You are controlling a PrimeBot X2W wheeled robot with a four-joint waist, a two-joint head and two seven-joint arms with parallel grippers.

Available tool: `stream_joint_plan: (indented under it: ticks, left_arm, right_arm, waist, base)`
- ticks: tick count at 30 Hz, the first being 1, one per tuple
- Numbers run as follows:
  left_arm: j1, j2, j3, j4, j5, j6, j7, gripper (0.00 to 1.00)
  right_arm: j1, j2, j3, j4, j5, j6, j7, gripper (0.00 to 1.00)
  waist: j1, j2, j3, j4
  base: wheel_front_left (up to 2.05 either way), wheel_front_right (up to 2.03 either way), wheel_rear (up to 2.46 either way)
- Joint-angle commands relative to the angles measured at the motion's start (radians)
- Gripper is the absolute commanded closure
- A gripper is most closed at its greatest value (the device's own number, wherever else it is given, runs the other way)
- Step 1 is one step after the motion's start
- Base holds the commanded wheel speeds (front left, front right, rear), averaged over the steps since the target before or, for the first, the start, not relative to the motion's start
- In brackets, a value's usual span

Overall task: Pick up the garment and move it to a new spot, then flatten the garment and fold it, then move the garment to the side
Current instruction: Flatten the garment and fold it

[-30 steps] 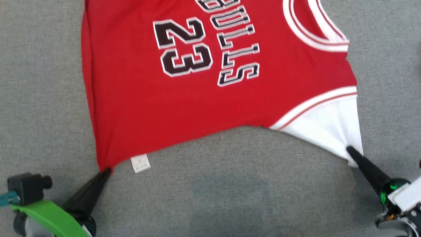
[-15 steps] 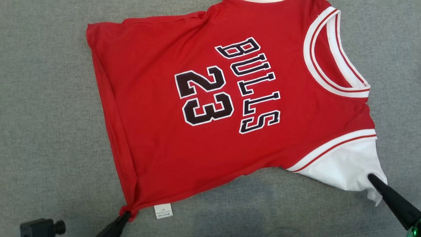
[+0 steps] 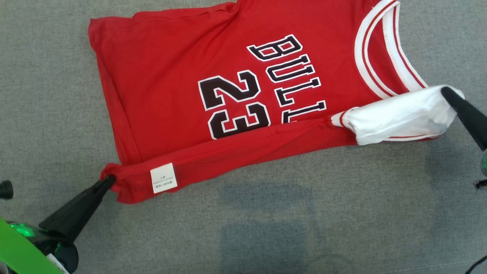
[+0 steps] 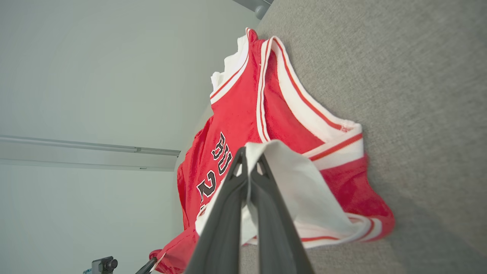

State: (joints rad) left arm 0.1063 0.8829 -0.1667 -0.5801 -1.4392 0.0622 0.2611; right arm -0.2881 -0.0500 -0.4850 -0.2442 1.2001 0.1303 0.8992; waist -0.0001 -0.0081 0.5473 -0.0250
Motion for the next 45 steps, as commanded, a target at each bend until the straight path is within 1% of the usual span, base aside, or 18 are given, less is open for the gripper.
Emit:
stream_joint_plan:
  ticks: [1,6,13,14,15,16,18,19,23,26,29,31,34,35,36,37,40,45]
  left_arm:
    - [-0.028,0.012,0.007,-0.004,-0.014,0.009,0.010,1.00]
    - [-0.138,0.016,-0.004,0.026,-0.032,0.024,0.058,1.00]
    - [-0.318,-0.054,-0.117,0.153,0.018,0.037,0.117,1.00]
    - [-0.338,-0.068,-0.131,0.180,0.033,0.045,0.118,1.00]
    - [-0.357,-0.081,-0.144,0.209,0.051,0.055,0.114,1.00]
    - [-0.375,-0.092,-0.155,0.233,0.064,0.061,0.108,1.00]
    - [-0.404,-0.116,-0.167,0.276,0.089,0.067,0.092,0.35]
    - [-0.416,-0.127,-0.169,0.293,0.102,0.065,0.081,0.00]
    - [-0.431,-0.157,-0.166,0.328,0.093,0.053,0.056,0.00]
    - [-0.400,-0.165,-0.146,0.323,0.098,0.051,0.019,0.00]
    - [-0.322,-0.153,-0.122,0.268,0.090,0.046,-0.019,0.00]
    - [-0.262,-0.145,-0.100,0.230,0.108,0.058,-0.058,0.00]
    - [-0.174,-0.141,-0.109,0.179,0.133,0.072,-0.091,0.00]
    - [-0.160,-0.134,-0.118,0.170,0.154,0.077,-0.098,0.00]
    - [-0.149,-0.140,-0.138,0.161,0.188,0.098,-0.108,0.00]
    - [-0.149,-0.150,-0.150,0.157,0.202,0.109,-0.111,0.00]
    - [-0.171,-0.165,-0.192,0.152,0.231,0.132,-0.088,0.00]
    - [-0.221,-0.181,-0.247,0.200,0.255,0.148,-0.043,0.00]
  right_arm:
    - [-0.041,-0.002,-0.009,0.019,-0.018,0.001,0.009,1.00]
    - [-0.182,-0.002,-0.020,0.098,-0.100,0.001,0.040,1.00]
    - [-0.267,-0.003,-0.032,0.140,-0.177,0.001,0.064,1.00]
    - [-0.273,-0.003,-0.033,0.145,-0.189,0.001,0.058,0.96]
    - [-0.275,-0.002,-0.026,0.146,-0.202,0.001,0.058,0.41]
    - [-0.274,-0.002,-0.017,0.145,-0.217,0.001,0.059,0.00]
    - [-0.263,-0.003,-0.008,0.143,-0.236,0.001,0.060,0.00]
    - [-0.256,-0.003,-0.002,0.133,-0.248,0.001,0.062,0.00]
    - [-0.235,-0.003,-0.008,0.087,-0.284,0.001,0.045,0.00]
    - [-0.200,-0.002,-0.002,-0.007,-0.345,0.001,0.031,0.00]
    - [-0.142,-0.007,0.018,-0.120,-0.408,0.001,0.032,0.00]
    - [-0.082,-0.038,0.060,-0.186,-0.466,0.001,0.046,0.00]
    - [0.018,-0.108,0.134,-0.234,-0.562,0.001,0.041,0.00]
    - [0.044,-0.133,0.159,-0.237,-0.594,0.001,0.032,0.00]
    - [0.085,-0.172,0.197,-0.215,-0.658,0.001,0.008,0.00]
    - [0.097,-0.193,0.214,-0.203,-0.688,0.001,-0.007,0.00]
    - [0.109,-0.207,0.250,-0.152,-0.747,0.001,-0.036,0.00]
    - [0.071,-0.215,0.280,-0.045,-0.813,0.001,-0.068,0.00]
  waist:
    - [0.0001,0.0081,0.006,0.007]
    - [0.0001,0.0081,0.017,0.023]
    - [0.0001,0.0081,0.019,0.036]
    - [0.0001,0.0081,0.018,0.035]
    - [0.0001,0.0081,0.016,0.035]
    - [0.0001,0.0081,0.014,0.033]
    - [0.0001,0.0081,0.011,0.031]
    - [0.0001,0.0081,0.009,0.030]
    - [0.0001,0.0081,0.000,0.030]
    - [0.0001,0.0081,-0.013,0.028]
    - [0.0001,0.0081,-0.022,0.025]
    - [0.0001,0.0081,-0.026,0.024]
    - [0.0001,0.0081,-0.026,0.027]
    - [0.0001,0.0081,-0.026,0.030]
    - [0.0001,0.0081,-0.024,0.035]
    - [0.0001,0.0081,-0.023,0.037]
    - [0.0001,0.0081,-0.016,0.045]
    - [0.0001,0.0081,-0.004,0.053]
  base:
    - [0.00,0.00,0.00]
    - [0.00,0.00,0.00]
    - [0.00,0.00,0.00]
    - [0.00,0.00,0.00]
    - [0.00,0.00,0.00]
    - [0.00,0.00,0.00]
    - [0.00,0.00,0.00]
    - [0.00,0.00,0.00]
    - [0.00,0.00,0.00]
    - [0.00,0.00,0.00]
    - [0.00,0.00,0.00]
    - [0.00,0.00,0.00]
    - [0.00,0.00,0.00]
    - [0.00,0.00,0.00]
    - [0.00,0.00,0.00]
    - [0.00,0.00,0.00]
    - [0.00,0.00,0.00]
    - [0.00,0.00,0.00]
